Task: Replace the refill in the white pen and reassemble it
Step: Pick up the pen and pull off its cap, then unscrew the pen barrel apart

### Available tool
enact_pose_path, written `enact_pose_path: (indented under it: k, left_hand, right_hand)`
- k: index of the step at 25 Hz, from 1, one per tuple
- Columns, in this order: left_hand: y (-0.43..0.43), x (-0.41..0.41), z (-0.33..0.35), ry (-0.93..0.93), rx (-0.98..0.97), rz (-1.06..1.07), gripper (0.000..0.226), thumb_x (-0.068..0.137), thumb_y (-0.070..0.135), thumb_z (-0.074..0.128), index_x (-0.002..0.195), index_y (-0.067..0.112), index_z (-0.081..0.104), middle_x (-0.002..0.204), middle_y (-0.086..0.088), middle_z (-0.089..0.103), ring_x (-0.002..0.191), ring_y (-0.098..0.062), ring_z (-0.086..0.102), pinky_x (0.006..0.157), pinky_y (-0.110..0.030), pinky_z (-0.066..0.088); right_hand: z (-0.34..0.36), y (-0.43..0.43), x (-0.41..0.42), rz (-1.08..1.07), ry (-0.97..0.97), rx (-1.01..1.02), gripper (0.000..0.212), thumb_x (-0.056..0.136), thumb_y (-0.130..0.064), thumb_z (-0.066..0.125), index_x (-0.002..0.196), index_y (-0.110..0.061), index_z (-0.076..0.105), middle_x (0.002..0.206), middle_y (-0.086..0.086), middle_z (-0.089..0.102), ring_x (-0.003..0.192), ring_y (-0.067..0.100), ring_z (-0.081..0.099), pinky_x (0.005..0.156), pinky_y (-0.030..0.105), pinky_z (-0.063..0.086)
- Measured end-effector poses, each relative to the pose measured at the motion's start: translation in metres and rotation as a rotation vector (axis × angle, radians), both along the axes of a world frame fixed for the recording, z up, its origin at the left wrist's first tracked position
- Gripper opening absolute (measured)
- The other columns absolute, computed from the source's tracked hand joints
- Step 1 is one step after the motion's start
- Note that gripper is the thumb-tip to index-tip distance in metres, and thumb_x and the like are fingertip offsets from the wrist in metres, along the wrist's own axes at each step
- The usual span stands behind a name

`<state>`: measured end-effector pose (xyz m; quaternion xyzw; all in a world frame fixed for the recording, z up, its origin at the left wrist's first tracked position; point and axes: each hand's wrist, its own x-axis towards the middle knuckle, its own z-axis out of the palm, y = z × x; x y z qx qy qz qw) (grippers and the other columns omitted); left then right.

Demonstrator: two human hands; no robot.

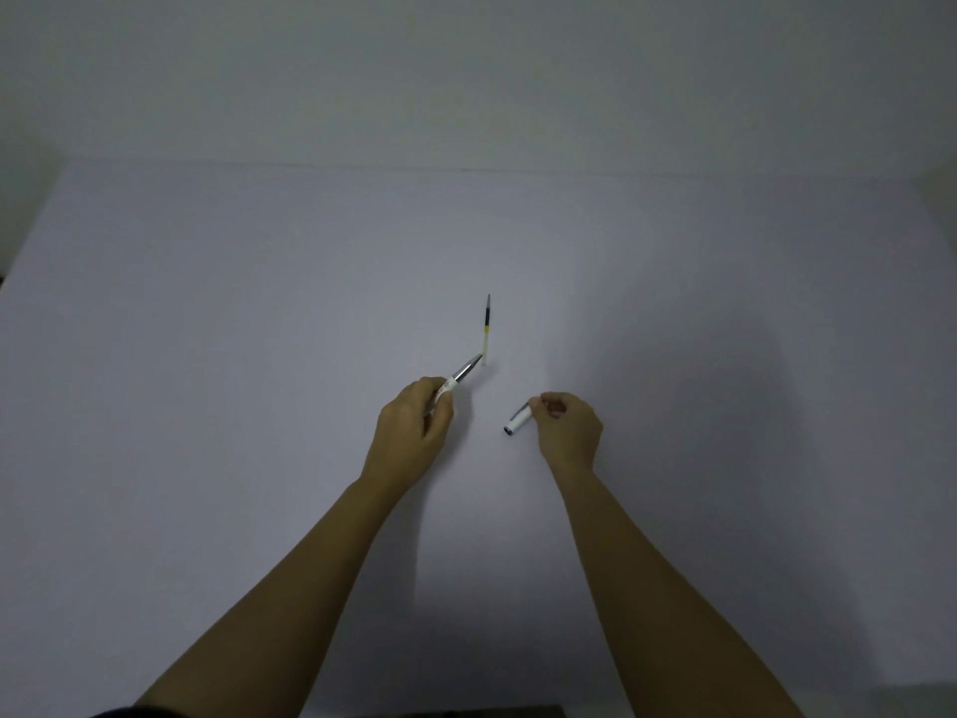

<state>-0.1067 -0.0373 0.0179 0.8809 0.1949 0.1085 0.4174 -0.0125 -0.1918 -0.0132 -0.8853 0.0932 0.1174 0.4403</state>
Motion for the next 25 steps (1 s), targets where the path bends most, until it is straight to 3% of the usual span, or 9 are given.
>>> enact_pose_path:
  k: [6,10,13,15,17,19,21,25]
  left_hand:
    - [0.002,-0.001,0.010,0.031,0.004,-0.051,0.014,0.092,0.014,0.050,0.101,0.012,0.061,0.075,0.004,0.057,0.060,-0.001,0.049,0.058,-0.003,0.037]
    - [0.009,0.000,0.030,0.042,0.119,-0.184,0.016,0.092,0.019,0.055,0.097,0.009,0.065,0.070,0.004,0.055,0.054,-0.003,0.045,0.052,-0.006,0.036]
    - [0.013,-0.006,0.045,0.050,0.224,-0.323,0.018,0.093,0.025,0.052,0.094,0.012,0.065,0.068,-0.001,0.061,0.058,-0.015,0.049,0.054,-0.021,0.037]
    - [0.012,-0.011,0.054,0.014,0.248,-0.367,0.018,0.093,0.025,0.052,0.097,0.013,0.065,0.069,-0.006,0.063,0.062,-0.018,0.050,0.058,-0.030,0.041]
    - [0.009,-0.013,0.064,-0.021,0.257,-0.368,0.019,0.093,0.022,0.053,0.104,0.012,0.065,0.072,-0.005,0.061,0.065,-0.016,0.047,0.060,-0.025,0.037]
    - [0.006,-0.013,0.071,-0.032,0.247,-0.364,0.019,0.093,0.022,0.052,0.104,0.012,0.064,0.076,0.002,0.056,0.068,-0.013,0.045,0.060,-0.017,0.032]
    - [0.002,-0.016,0.076,-0.016,0.187,-0.348,0.019,0.094,0.024,0.051,0.100,0.011,0.064,0.076,0.005,0.055,0.066,-0.011,0.046,0.059,-0.014,0.033]
    - [-0.007,-0.021,0.084,0.024,0.089,-0.277,0.027,0.096,0.030,0.045,0.088,0.010,0.063,0.062,0.008,0.051,0.055,-0.005,0.045,0.052,-0.013,0.035]
  right_hand:
    - [0.023,-0.009,0.007,0.120,-0.068,-0.054,0.030,0.090,-0.020,0.059,0.114,-0.003,0.063,0.115,0.019,0.064,0.100,0.028,0.064,0.082,0.022,0.042]
    - [0.069,-0.010,0.012,0.471,-0.252,0.036,0.027,0.094,-0.016,0.052,0.115,-0.007,0.064,0.114,0.013,0.068,0.100,0.022,0.065,0.085,0.016,0.041]
    - [0.102,-0.007,0.015,0.864,-0.204,-0.092,0.032,0.098,-0.026,0.043,0.120,-0.012,0.062,0.121,0.009,0.066,0.112,0.022,0.059,0.094,0.021,0.039]
    - [0.119,-0.004,0.016,1.104,-0.127,-0.302,0.031,0.099,-0.031,0.036,0.100,-0.021,0.065,0.104,0.009,0.069,0.097,0.028,0.059,0.085,0.034,0.044]
    - [0.131,-0.001,0.015,1.243,-0.082,-0.464,0.033,0.100,-0.033,0.033,0.084,-0.022,0.060,0.087,0.008,0.065,0.083,0.028,0.056,0.073,0.037,0.043]
    - [0.140,-0.001,0.016,1.251,-0.073,-0.473,0.034,0.098,-0.033,0.040,0.098,-0.012,0.067,0.092,0.009,0.070,0.086,0.028,0.060,0.076,0.037,0.047]
    - [0.149,-0.004,0.016,1.215,-0.135,-0.398,0.028,0.093,-0.029,0.051,0.099,-0.011,0.072,0.088,0.008,0.073,0.080,0.025,0.062,0.069,0.031,0.043]
    - [0.162,-0.012,0.015,1.181,-0.464,-0.290,0.015,0.084,-0.022,0.065,0.094,-0.014,0.074,0.085,0.005,0.075,0.076,0.022,0.064,0.069,0.034,0.046]
